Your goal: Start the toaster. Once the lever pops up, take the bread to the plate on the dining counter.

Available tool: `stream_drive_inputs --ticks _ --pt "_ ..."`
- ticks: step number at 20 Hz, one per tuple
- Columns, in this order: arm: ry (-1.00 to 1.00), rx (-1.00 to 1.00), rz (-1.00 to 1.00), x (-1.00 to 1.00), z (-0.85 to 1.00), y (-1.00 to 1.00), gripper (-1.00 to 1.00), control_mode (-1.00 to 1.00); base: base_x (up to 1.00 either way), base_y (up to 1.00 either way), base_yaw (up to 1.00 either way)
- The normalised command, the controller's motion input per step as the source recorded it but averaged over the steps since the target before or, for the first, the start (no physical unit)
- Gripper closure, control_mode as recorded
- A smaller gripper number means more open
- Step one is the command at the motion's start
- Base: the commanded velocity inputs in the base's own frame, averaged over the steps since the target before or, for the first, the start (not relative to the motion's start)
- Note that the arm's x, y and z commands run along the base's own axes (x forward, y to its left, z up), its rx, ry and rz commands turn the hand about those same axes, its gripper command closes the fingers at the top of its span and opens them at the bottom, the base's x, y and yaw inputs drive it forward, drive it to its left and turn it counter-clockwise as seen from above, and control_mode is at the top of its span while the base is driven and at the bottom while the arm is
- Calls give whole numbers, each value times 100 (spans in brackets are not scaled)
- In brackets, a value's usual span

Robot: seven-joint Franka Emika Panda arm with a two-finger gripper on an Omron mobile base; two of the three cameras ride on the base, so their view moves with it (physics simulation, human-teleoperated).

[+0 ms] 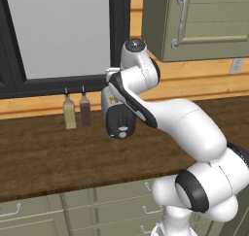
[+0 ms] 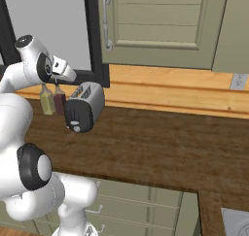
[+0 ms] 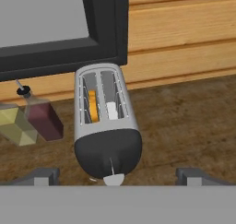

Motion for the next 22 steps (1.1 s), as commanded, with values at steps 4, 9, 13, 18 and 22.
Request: stream_drive_inputs --ticks 4,9,13,18,22 --pt "0 0 0 0 0 0 -100 -100 0 0 0" --pt "0 0 0 0 0 0 -100 -100 0 0 0" --pt "0 0 0 0 0 0 -100 -100 0 0 0" --pt "0 0 0 0 0 0 -100 -100 0 0 0" --pt "0 0 0 0 0 0 -100 -100 0 0 0"
